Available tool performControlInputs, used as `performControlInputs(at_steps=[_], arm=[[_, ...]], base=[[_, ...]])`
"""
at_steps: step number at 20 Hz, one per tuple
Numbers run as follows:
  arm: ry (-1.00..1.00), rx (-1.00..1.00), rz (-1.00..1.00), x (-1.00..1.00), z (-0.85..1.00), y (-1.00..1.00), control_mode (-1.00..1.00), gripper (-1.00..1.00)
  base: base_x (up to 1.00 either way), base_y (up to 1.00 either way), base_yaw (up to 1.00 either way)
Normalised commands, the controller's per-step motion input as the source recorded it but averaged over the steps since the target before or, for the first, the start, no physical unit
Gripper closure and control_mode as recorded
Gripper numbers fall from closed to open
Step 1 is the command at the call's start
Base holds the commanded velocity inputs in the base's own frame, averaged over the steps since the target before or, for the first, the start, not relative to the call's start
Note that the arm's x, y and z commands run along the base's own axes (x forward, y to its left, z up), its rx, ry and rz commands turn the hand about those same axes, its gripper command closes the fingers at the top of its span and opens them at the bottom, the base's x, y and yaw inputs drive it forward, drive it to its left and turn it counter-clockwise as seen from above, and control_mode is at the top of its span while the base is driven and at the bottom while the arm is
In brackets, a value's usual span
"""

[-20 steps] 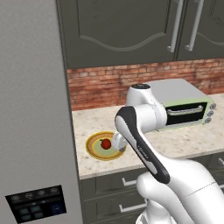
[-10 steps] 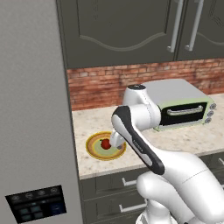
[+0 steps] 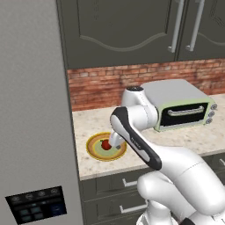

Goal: Pick the bell pepper from the counter and place it in the microwave. Then turn on the microwave.

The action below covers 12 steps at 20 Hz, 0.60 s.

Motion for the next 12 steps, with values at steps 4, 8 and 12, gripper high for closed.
performControlInputs(at_steps=[4, 8, 12], arm=[[0.0, 0.0, 0.0, 0.18, -0.17, 0.01, -1.0, -1.0], [0.0, -0.02, 0.0, 0.16, -0.19, 0.07, -1.0, -1.0], [0.0, -0.02, 0.0, 0.14, -0.12, 0.12, -1.0, -1.0]], base=[[0.0, 0.0, 0.0], [0.0, 0.0, 0.0], [0.0, 0.0, 0.0]])
